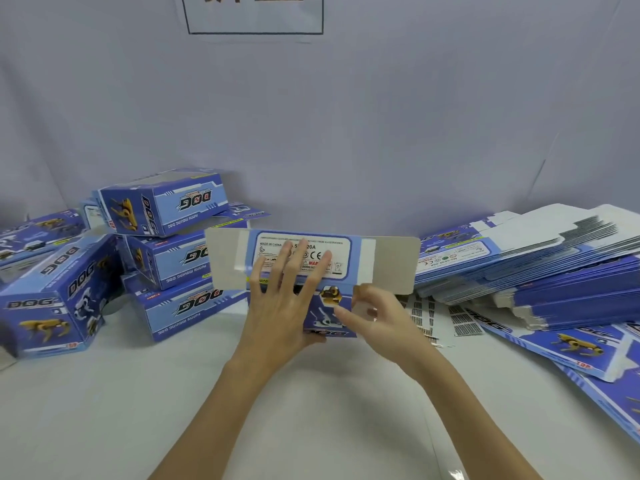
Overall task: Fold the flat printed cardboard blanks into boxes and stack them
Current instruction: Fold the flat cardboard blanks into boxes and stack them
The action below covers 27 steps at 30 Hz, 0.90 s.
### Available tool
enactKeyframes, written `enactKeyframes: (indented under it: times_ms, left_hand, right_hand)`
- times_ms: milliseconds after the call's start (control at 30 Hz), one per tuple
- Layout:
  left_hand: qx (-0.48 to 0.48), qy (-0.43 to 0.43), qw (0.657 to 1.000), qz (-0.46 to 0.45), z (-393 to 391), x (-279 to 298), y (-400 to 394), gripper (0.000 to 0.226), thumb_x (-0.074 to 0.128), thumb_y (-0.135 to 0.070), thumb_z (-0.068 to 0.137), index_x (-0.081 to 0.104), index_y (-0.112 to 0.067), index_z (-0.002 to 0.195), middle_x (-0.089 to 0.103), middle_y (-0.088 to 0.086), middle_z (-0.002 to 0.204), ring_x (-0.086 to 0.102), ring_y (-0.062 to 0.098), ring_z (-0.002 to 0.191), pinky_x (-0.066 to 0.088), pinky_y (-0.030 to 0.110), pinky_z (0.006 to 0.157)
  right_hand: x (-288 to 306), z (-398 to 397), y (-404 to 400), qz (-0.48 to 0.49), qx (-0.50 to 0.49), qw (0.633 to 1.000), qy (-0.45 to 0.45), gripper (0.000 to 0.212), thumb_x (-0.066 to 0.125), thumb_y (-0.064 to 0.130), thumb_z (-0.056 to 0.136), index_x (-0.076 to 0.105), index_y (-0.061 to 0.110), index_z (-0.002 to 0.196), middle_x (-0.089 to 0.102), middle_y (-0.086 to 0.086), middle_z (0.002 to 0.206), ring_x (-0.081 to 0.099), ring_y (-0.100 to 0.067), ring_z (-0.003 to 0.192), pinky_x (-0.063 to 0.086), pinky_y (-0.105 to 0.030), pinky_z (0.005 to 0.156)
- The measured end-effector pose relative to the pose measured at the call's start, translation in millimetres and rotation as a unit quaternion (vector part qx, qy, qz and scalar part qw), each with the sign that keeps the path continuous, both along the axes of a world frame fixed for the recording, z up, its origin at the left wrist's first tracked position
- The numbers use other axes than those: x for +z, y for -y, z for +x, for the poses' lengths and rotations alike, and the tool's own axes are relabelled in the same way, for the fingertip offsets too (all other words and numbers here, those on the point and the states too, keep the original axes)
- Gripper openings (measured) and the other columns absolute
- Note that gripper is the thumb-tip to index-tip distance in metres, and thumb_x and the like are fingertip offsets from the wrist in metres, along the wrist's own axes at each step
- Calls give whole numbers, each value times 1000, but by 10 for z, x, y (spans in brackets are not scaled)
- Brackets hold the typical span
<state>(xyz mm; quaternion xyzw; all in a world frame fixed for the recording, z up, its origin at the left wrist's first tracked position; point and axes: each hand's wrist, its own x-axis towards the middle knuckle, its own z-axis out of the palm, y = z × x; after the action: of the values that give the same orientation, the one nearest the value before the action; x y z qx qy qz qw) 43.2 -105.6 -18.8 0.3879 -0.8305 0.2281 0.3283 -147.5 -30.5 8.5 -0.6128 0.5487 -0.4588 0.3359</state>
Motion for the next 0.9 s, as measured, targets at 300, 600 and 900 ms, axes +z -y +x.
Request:
enactKeyframes:
  times_ms: [300, 600, 900]
  left_hand:
    - [-18, -124, 989, -75, -107, 97, -84, 90, 65, -78, 81, 44, -14, 142, 63, 13, 132, 62, 34, 116, 48, 54, 100]
    - [-85, -362, 928, -33, 198, 361, -46, 97, 74, -86, 66, 45, -16, 127, 59, 7, 112, 57, 23, 102, 52, 40, 83]
    - [-175, -454, 867, 110, 54, 392, -213, 96, 94, -63, 41, 40, -36, 116, 56, -3, 107, 64, 23, 97, 60, 38, 70]
  right_hand:
    - [118, 24, -147, -212, 17, 972, -98, 19, 62, 37, 104, 63, 19, 108, 70, 14, 121, 62, -16, 123, 55, -33, 93]
    - [70, 216, -121, -243, -36, 969, 22, 115, 87, 43, 84, 8, 42, 167, 10, 25, 173, 24, -7, 159, 31, -49, 126]
    - [54, 317, -61, -175, -8, 977, 122, 111, 91, 47, 76, 20, 41, 161, 51, 13, 156, 44, -13, 150, 43, -50, 120]
